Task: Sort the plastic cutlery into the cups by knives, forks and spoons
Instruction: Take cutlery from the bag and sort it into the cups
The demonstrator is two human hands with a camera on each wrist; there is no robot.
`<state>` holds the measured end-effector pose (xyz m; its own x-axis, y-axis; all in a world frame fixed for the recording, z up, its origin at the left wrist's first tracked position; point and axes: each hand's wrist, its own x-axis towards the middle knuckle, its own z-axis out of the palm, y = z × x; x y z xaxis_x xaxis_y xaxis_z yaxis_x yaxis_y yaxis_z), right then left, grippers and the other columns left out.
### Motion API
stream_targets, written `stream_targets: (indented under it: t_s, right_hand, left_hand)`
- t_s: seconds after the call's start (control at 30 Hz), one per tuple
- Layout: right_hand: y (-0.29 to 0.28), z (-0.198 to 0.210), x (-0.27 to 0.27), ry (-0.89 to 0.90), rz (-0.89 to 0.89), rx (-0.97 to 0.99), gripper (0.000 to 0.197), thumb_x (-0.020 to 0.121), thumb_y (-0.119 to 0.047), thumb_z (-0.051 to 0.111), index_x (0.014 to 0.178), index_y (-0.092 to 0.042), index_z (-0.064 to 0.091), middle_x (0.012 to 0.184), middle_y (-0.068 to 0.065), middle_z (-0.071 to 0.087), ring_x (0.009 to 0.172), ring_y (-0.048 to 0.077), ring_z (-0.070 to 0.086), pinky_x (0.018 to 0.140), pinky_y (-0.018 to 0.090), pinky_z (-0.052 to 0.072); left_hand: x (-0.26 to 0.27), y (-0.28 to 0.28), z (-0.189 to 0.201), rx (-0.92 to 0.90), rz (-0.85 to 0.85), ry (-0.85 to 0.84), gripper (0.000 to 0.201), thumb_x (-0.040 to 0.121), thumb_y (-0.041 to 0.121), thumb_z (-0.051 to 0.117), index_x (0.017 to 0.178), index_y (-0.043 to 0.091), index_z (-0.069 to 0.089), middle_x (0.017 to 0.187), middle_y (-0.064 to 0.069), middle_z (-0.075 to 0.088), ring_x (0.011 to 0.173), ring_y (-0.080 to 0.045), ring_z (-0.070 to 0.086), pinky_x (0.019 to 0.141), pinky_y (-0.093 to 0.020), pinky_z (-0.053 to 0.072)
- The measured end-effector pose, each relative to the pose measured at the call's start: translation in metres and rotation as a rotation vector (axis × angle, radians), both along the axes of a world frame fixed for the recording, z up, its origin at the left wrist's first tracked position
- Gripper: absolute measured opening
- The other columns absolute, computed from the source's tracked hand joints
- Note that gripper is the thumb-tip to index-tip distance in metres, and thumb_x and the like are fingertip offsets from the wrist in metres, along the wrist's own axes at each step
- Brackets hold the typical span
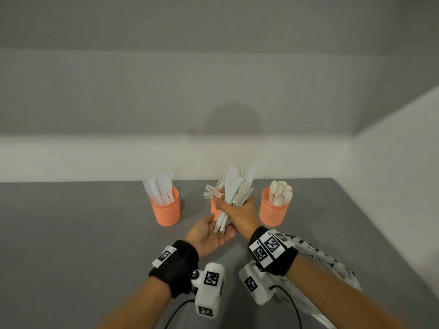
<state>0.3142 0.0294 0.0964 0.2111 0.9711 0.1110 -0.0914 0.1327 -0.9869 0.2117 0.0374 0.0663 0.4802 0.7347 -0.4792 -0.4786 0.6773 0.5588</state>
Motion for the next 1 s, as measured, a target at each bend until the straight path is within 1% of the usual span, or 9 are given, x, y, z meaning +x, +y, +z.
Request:
stream_targets:
  t_s: [0.2, 0.3, 0.4, 0.5, 0.57, 0.7, 0.8, 0.9, 1.0]
  right_hand:
    - [0.005, -0.012, -0.008, 0.004, -0.038, -0.028, 0.013, 0.078, 0.005, 0.068, 0.085, -0.003, 0.060, 0.067, 0.003, 0.063, 0.053, 0.000, 0.062, 0.054, 0.013, 0.050]
    - [0.012, -0.013, -0.004, -0.007, -0.038, -0.045, 0.015, 0.081, 0.004, 0.064, 0.075, -0.006, 0.056, 0.053, -0.001, 0.058, 0.043, 0.006, 0.056, 0.048, 0.018, 0.049]
    - [0.016, -0.018, -0.001, -0.096, -0.030, -0.074, 0.020, 0.081, 0.006, 0.062, 0.076, -0.013, 0.061, 0.063, 0.000, 0.062, 0.059, 0.014, 0.062, 0.053, 0.021, 0.053]
    - [0.016, -0.028, -0.008, -0.292, -0.021, -0.050, 0.018, 0.081, 0.000, 0.061, 0.095, -0.011, 0.066, 0.078, 0.001, 0.067, 0.077, 0.021, 0.065, 0.061, 0.022, 0.054]
    - [0.012, -0.031, -0.015, -0.512, -0.001, -0.079, 0.025, 0.084, -0.012, 0.060, 0.109, -0.012, 0.064, 0.095, 0.004, 0.069, 0.090, 0.019, 0.065, 0.073, 0.024, 0.053]
    - [0.000, -0.028, -0.024, -0.815, 0.079, -0.091, 0.028, 0.085, -0.017, 0.059, 0.113, -0.012, 0.058, 0.099, 0.008, 0.069, 0.093, 0.022, 0.064, 0.072, 0.026, 0.047]
    - [0.002, -0.029, -0.015, -0.593, 0.303, -0.139, 0.032, 0.074, -0.006, 0.066, 0.104, -0.015, 0.059, 0.089, 0.002, 0.067, 0.089, 0.019, 0.064, 0.079, 0.030, 0.052]
    - [0.002, -0.028, -0.002, -0.203, 0.529, -0.323, 0.015, 0.078, 0.004, 0.062, 0.088, -0.006, 0.058, 0.066, 0.003, 0.065, 0.062, 0.016, 0.064, 0.065, 0.029, 0.055]
    - [-0.001, -0.023, 0.002, 0.099, 0.695, -0.484, 0.003, 0.075, -0.005, 0.059, 0.077, -0.007, 0.057, 0.056, 0.004, 0.063, 0.051, 0.016, 0.063, 0.056, 0.027, 0.055]
  left_hand:
    - [0.001, 0.000, 0.009, 0.085, -0.060, 0.073, 0.042, 0.101, 0.030, 0.026, 0.105, 0.006, 0.061, 0.085, -0.010, 0.067, 0.079, -0.021, 0.064, 0.073, -0.035, 0.056]
    - [-0.007, 0.001, 0.008, 0.163, -0.106, 0.237, 0.037, 0.096, 0.024, 0.029, 0.093, 0.004, 0.060, 0.086, -0.012, 0.061, 0.079, -0.022, 0.059, 0.075, -0.033, 0.051]
    - [-0.016, 0.005, 0.015, 0.371, -0.074, 0.274, 0.021, 0.092, 0.018, 0.041, 0.098, 0.011, 0.059, 0.086, -0.004, 0.061, 0.078, -0.013, 0.059, 0.068, -0.022, 0.053]
    - [-0.012, 0.009, 0.029, 0.597, -0.080, 0.345, 0.024, 0.089, 0.016, 0.058, 0.112, 0.018, 0.052, 0.094, 0.004, 0.066, 0.088, -0.008, 0.062, 0.072, -0.014, 0.052]
    - [-0.005, 0.013, 0.032, 0.668, 0.000, 0.477, 0.033, 0.082, 0.012, 0.067, 0.112, 0.010, 0.055, 0.098, -0.003, 0.069, 0.092, -0.014, 0.066, 0.075, -0.016, 0.054]
    - [0.002, 0.023, 0.020, 0.473, 0.251, 0.488, 0.035, 0.076, 0.009, 0.071, 0.105, -0.006, 0.061, 0.094, -0.020, 0.066, 0.090, -0.029, 0.065, 0.075, -0.032, 0.055]
    - [-0.002, 0.025, 0.015, 0.449, 0.248, 0.428, 0.015, 0.074, 0.010, 0.067, 0.084, 0.001, 0.061, 0.077, -0.013, 0.062, 0.077, -0.024, 0.061, 0.070, -0.030, 0.052]
    - [-0.008, 0.026, 0.017, 0.489, 0.135, 0.317, 0.011, 0.080, 0.013, 0.063, 0.072, 0.008, 0.057, 0.065, -0.003, 0.060, 0.076, -0.021, 0.061, 0.080, -0.034, 0.050]
    - [-0.011, 0.025, 0.020, 0.552, -0.049, 0.330, 0.012, 0.084, 0.013, 0.060, 0.072, 0.008, 0.060, 0.066, -0.002, 0.062, 0.076, -0.021, 0.061, 0.081, -0.034, 0.050]
